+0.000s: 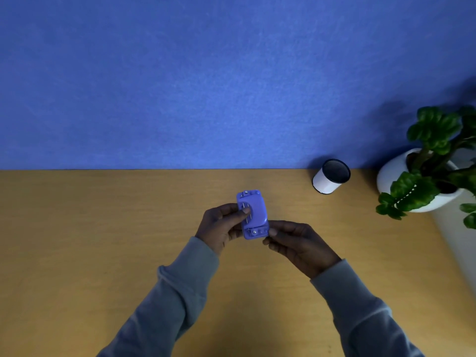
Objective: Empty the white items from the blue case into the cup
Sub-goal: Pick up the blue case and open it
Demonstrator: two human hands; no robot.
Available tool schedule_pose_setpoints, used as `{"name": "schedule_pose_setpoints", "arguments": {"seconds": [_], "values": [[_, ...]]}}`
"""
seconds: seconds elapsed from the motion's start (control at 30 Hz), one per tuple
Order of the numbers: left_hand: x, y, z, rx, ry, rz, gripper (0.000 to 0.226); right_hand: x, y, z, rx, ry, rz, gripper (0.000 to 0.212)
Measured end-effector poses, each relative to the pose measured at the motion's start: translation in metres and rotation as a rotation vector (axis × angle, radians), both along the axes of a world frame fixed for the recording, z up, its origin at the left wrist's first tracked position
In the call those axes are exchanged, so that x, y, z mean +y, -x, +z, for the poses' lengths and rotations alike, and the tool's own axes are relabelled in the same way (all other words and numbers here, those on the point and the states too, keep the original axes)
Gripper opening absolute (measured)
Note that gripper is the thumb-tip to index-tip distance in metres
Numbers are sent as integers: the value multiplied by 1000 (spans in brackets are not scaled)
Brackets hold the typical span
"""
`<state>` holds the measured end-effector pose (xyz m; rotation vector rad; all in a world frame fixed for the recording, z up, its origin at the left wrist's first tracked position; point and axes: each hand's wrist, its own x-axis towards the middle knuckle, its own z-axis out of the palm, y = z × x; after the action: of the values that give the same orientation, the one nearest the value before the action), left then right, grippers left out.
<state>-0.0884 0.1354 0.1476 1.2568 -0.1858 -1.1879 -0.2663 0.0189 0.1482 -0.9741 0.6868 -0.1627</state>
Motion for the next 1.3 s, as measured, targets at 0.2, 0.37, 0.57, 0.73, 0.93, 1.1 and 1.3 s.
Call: {"name": "schedule_pose_setpoints", "arguments": {"seconds": [0.2,0.37,0.57,0.73,0.93,1.1,1.3], "values": [[-6,-3,3,3,-8,-17,12,-4,1,-5,-49,108,14,35],[-11,-4,2,35,-46,10,12,-8,0,-10,-48,259,31,32],[-12,-1,-2,72,-50,3,10,-5,-6,-22,14,355,5,36],[-13,-5,-3,53,-77,13,19,1,-2,-23,-14,272,29,26],[-19,-1,0,2,-55,-3,27,23,-18,-21,-80,211,-59,26],[-21,-1,1,-20,-20,3,21,24,-26,-20,-68,225,-132,29],[-20,-1,2,9,-17,-26,44,18,-27,-20,-45,269,-27,30]]}}
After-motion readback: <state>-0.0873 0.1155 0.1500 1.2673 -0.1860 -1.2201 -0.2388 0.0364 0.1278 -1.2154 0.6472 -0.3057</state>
